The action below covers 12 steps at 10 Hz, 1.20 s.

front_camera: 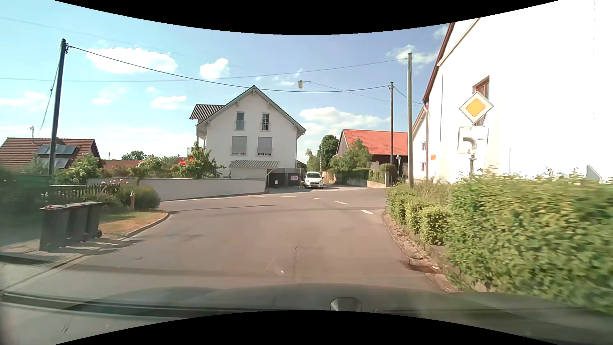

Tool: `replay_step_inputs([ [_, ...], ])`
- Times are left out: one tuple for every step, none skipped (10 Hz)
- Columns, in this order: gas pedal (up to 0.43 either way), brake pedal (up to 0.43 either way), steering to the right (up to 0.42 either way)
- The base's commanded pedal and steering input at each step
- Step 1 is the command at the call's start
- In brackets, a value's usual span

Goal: Follow the waypoints while adhering to traffic rules and regulations

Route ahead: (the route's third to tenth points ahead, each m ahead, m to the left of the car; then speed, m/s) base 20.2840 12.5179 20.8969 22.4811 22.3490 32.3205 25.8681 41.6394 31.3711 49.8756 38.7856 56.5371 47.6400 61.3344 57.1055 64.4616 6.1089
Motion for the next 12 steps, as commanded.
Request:
replay_step_inputs([
  [0.000, 0.220, 0.028],
  [0.000, 0.220, 0.031],
  [0.000, 0.220, 0.025],
  [0.000, 0.220, 0.021],
  [0.000, 0.213, 0.024],
  [0.000, 0.189, 0.022],
  [0.000, 0.171, 0.015],
  [0.000, 0.165, 0.009],
  [0.000, 0.159, 0.006],
  [0.000, 0.091, 0.001],
  [0.000, 0.085, -0.008],
  [0.000, 0.079, -0.014],
])
